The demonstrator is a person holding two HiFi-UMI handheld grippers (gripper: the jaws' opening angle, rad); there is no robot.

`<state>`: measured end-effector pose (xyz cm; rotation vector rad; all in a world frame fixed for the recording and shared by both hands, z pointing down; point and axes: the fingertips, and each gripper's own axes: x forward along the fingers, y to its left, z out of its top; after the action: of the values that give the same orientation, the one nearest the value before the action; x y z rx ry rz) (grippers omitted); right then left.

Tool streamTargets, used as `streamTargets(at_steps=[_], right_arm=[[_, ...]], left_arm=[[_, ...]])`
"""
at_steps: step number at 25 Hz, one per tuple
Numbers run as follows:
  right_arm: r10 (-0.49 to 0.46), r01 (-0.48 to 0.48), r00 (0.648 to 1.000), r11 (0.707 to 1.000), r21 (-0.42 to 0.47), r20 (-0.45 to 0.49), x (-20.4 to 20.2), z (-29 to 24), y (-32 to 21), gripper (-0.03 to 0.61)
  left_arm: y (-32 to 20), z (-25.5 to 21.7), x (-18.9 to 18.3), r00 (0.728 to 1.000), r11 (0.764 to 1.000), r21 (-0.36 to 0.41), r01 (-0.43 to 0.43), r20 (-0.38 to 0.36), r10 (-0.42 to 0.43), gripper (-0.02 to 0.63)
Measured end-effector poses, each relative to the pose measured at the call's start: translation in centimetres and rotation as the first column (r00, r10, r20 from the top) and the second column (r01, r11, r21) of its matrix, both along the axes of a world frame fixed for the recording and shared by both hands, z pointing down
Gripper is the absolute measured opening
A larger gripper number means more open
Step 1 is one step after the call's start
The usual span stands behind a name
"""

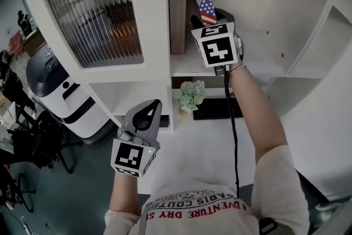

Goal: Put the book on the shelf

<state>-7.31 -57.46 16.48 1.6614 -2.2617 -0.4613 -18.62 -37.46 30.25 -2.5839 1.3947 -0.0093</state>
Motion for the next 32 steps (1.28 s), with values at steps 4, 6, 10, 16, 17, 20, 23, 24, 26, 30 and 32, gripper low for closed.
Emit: streamTargets(at_steps=[4, 6, 10, 16, 17, 20, 23, 24, 26, 30, 32], right_arm=[[-0.017, 0.017, 1.0, 1.0, -0.02, 0.009, -0.2, 0.2, -0.8, 0.228], [-0.021, 0.022, 1.0, 0.999, -0.026, 0.016, 0.0, 0.3, -1.1, 0.241], [-0.029, 0.031, 0.998, 0.999, -0.037, 0.057, 0.4, 0.3, -0.7, 0.25], [-0.016, 0.014, 0.997, 1.0, 0.026, 0.071, 1.0, -0.1, 2.2, 0.25], [-0.006, 0.003, 0.998, 0.999, 0.039, 0.062, 1.3, -0.1, 2.8, 0.25], [0.016, -0.019, 0.998, 0.998, 0.053, 0.06, 2.2, 0.3, 4.5, 0.25], [0.027, -0.032, 0.997, 0.997, 0.074, 0.078, 3.0, 0.4, 6.7, 0.249], [0.024, -0.031, 0.996, 0.996, 0.086, 0.081, 3.1, 0.4, 7.5, 0.249], [0.003, -0.013, 0.996, 0.994, 0.107, 0.088, 3.2, 0.6, 9.4, 0.247], [-0.051, 0.031, 0.991, 0.986, 0.162, 0.123, 3.1, 0.9, 13.4, 0.15], [-0.078, 0.053, 0.989, 0.981, 0.189, 0.125, 3.0, 1.5, 15.1, 0.127]], left_arm=[[-0.4, -0.1, -0.2, 1.0, 1.0, -0.006, 0.009, -0.014, -0.009, 0.005], [-0.5, -0.2, -0.1, 1.0, 1.0, -0.007, 0.007, -0.013, -0.007, 0.005], [-0.2, -0.3, 0.2, 1.0, 1.0, -0.003, 0.009, -0.007, -0.009, 0.005], [1.0, -0.5, 0.4, 1.0, 1.0, -0.001, 0.007, -0.014, -0.007, 0.005], [1.3, -0.6, 0.5, 1.0, 1.0, 0.002, 0.008, -0.017, -0.008, 0.005], [2.0, -0.5, 0.5, 0.999, 1.0, -0.008, 0.021, -0.036, -0.021, 0.005], [3.1, -0.3, 0.6, 0.999, 1.0, -0.02, 0.018, -0.04, -0.019, 0.005], [3.5, -0.3, 0.7, 0.999, 1.0, -0.019, 0.015, -0.038, -0.015, 0.005], [4.3, -0.3, 1.0, 0.999, 1.0, -0.013, 0.005, -0.035, -0.006, 0.005], [5.8, -0.3, 1.6, 1.0, 1.0, -0.001, -0.011, -0.025, 0.011, 0.005], [6.3, -0.4, 1.8, 1.0, 1.0, 0.01, -0.018, -0.02, 0.018, 0.005]])
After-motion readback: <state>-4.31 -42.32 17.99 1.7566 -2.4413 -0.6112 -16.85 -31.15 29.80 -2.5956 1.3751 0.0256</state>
